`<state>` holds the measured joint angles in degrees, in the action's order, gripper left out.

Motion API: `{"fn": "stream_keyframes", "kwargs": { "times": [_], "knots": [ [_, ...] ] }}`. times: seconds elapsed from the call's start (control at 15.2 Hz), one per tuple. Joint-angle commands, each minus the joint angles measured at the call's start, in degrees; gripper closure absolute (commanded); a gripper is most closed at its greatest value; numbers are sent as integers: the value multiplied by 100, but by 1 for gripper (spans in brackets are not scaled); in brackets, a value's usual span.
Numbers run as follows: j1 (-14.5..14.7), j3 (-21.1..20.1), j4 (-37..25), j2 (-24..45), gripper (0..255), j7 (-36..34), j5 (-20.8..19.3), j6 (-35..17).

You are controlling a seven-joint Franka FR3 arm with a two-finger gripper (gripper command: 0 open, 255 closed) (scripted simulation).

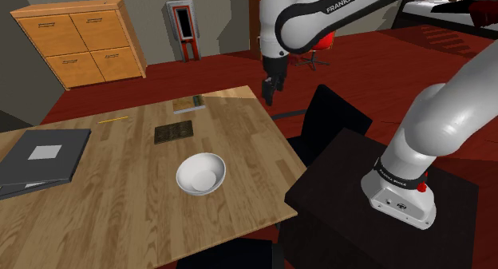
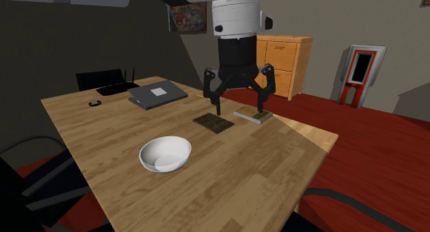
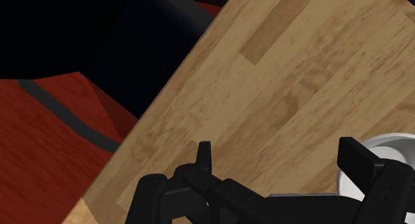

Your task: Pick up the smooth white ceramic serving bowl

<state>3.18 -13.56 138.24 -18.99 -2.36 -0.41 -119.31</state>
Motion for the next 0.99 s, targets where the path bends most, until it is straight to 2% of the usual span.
{"fn": "stream_keyframes", "kwargs": {
  "times": [0.0, 0.53, 0.92],
  "knots": [
    [20, -105, -118, 409, 0, -134, -24, -275],
    [169, -450, -924, 2137, 0, -795, -392, -1079],
    [439, -506, -1812, 3466, 0, -1287, -820, -1411]
  ]
}}
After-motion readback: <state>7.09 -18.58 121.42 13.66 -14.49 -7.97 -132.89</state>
